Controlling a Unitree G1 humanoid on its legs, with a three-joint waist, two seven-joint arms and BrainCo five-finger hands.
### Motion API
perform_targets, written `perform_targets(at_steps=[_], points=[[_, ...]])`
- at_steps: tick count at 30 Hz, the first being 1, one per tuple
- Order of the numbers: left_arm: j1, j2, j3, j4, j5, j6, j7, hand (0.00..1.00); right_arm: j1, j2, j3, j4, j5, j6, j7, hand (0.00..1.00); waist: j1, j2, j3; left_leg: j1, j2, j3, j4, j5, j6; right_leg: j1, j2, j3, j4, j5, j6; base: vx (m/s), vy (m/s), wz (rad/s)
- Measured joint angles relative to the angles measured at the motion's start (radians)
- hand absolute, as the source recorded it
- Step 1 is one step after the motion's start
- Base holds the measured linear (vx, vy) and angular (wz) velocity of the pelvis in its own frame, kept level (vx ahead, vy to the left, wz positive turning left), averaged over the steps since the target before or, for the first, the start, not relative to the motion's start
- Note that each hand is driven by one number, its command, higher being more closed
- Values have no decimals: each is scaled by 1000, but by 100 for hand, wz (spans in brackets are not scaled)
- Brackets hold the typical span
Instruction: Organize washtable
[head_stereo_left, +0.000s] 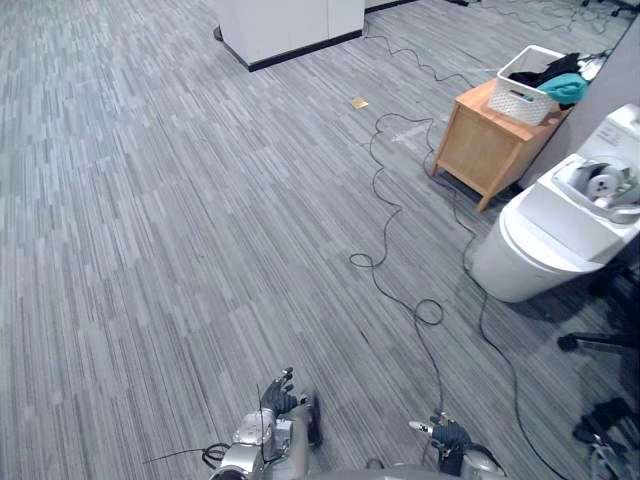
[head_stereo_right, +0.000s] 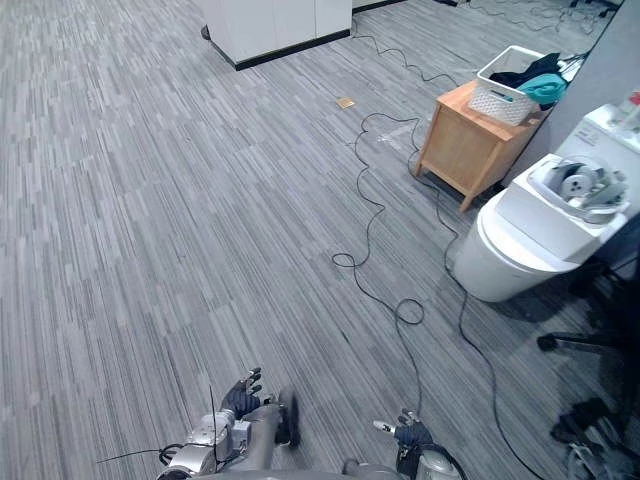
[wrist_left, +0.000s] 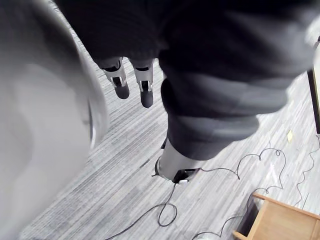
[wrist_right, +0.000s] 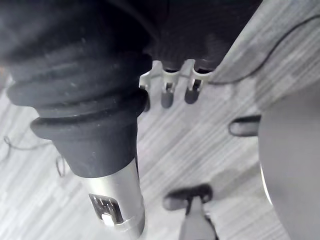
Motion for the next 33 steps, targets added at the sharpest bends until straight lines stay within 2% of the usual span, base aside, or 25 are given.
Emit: perform_targets(at_steps=[2,4,5,6,7,9,10,11,13,15,17,19,20,21,22,23,24,25,26,27,28,29,30,31,33], points=[[1,4,0,-1,3,1,0,0,-11,13,-1,15,-51,-1,10,0,7,-14,-11,23,-26,15,1,-14,107,-24,-40,6,80,5,8,592,179,-2],[2,19,5,-8,3,1,-1,0,-13,35,-5,15,-85,-2,16,0,7,-45,-16,44,-46,58,62,-34,129,-90,-61,30,305,36,58,552,203,32],[11,25,0,-13,3,2,-1,0,-5,45,-12,15,-84,-2,15,0,0,-58,-28,85,-61,57,36,-63,141,-141,-67,38,468,63,104,671,244,74],[31,33,-15,-33,3,2,-2,0,11,43,-19,11,-77,-3,12,0,-22,-65,-42,176,-80,21,-27,-134,144,-216,-62,60,704,159,222,572,192,104],[36,43,-27,-44,2,3,-3,0,13,56,-32,2,-67,-3,10,0,-43,-97,-37,220,-122,-12,-42,-141,150,-276,-74,85,863,226,251,596,94,124],[35,50,-33,-74,-11,9,-4,0,15,60,-49,-15,-48,-4,7,0,-51,-107,-36,345,-159,-90,-87,-173,164,-387,-106,61,1110,187,193,552,19,107],[44,47,-33,-100,-22,9,-4,0,22,59,-58,-22,-39,-3,9,0,-51,-88,-32,381,-159,-116,-102,-184,163,-415,-108,43,1138,161,168,520,6,94],[58,36,-33,-145,-37,7,-3,0,36,54,-70,-54,-28,-13,8,0,-57,-70,-34,445,-157,-164,-134,-196,163,-474,-112,16,1147,113,107,395,-3,86],[50,34,-30,-174,-75,6,-1,0,44,54,-94,-91,7,-21,3,0,-77,-52,-35,507,-148,-246,-146,-224,161,-560,-111,9,1056,47,86,475,-75,133],[41,33,-25,-180,-100,7,0,0,50,57,-116,-116,23,-23,-6,0,-92,-36,-39,550,-125,-322,-134,-278,150,-622,-80,52,864,27,91,581,-201,127],[39,27,7,-200,-100,8,1,0,66,79,-164,-154,40,-26,-14,0,-103,-25,-46,575,-87,-402,-93,-373,121,-654,-53,153,468,72,107,551,-270,104],[42,26,42,-207,-98,8,15,0,76,90,-165,-164,48,-21,-29,0,-101,-42,-57,632,-64,-440,-90,-434,97,-660,-61,200,283,101,106,630,-358,82],[47,17,76,-197,-96,9,31,0,82,92,-161,-172,61,-14,-32,0,-103,-56,-74,665,-40,-455,-67,-454,75,-661,-61,189,323,198,132,698,-396,83],[56,14,91,-187,-93,9,42,0,83,95,-162,-172,66,-12,-31,0,-104,-50,-80,658,-25,-451,-27,-452,73,-662,-61,171,357,236,131,709,-407,92],[58,-8,121,-155,-81,9,49,0,87,90,-166,-175,77,-11,-30,0,-114,-18,-90,622,2,-442,87,-431,39,-662,-45,123,425,238,116,687,-395,63],[65,-41,171,-122,-75,12,50,0,80,75,-167,-182,76,-8,-31,0,-108,18,-106,559,36,-418,233,-371,0,-655,-10,91,469,183,80,680,-393,40],[71,-56,209,-102,-75,15,57,0,76,71,-166,-182,75,-4,-34,0,-103,25,-110,520,44,-403,322,-313,-15,-647,4,82,484,156,68,672,-381,-1],[79,-74,271,-69,-76,21,70,0,76,68,-162,-184,74,-2,-37,0,-101,35,-105,456,53,-388,469,-169,-27,-612,27,78,488,122,42,663,-333,-21],[107,-84,345,-30,-78,27,89,0,77,68,-162,-187,66,0,-50,0,-90,33,-95,378,82,-367,649,52,-65,-541,57,84,462,91,10,882,-411,-33],[126,-77,399,1,-78,42,98,0,71,70,-162,-192,58,-1,-70,0,-82,51,-79,265,119,-328,889,-23,-9,-429,102,89,414,67,-28,614,-259,-34],[131,-74,406,7,-77,46,100,0,72,72,-162,-190,54,0,-72,0,-77,45,-75,242,122,-323,923,-47,-1,-407,108,93,404,61,-37,459,-198,-31],[147,-64,424,17,-76,51,108,0,72,81,-160,-179,49,0,-72,0,-62,20,-65,185,111,-303,974,-104,-5,-346,110,108,376,50,-53,418,-153,-34],[161,-55,450,7,-96,46,109,0,71,103,-156,-167,41,1,-72,0,-36,-11,-68,84,87,-271,929,-176,-12,-263,102,135,319,40,-67,512,-184,-36],[163,-49,453,2,-95,44,111,0,69,107,-144,-161,36,2,-72,0,-26,-21,-69,48,86,-256,884,-197,-12,-237,100,143,298,34,-70,605,-192,-34],[172,-55,481,2,-98,46,114,0,55,110,-83,-160,34,5,-71,0,-14,-26,-62,-54,84,-198,557,-225,-13,-145,96,169,246,-12,-67,501,-71,-22]])
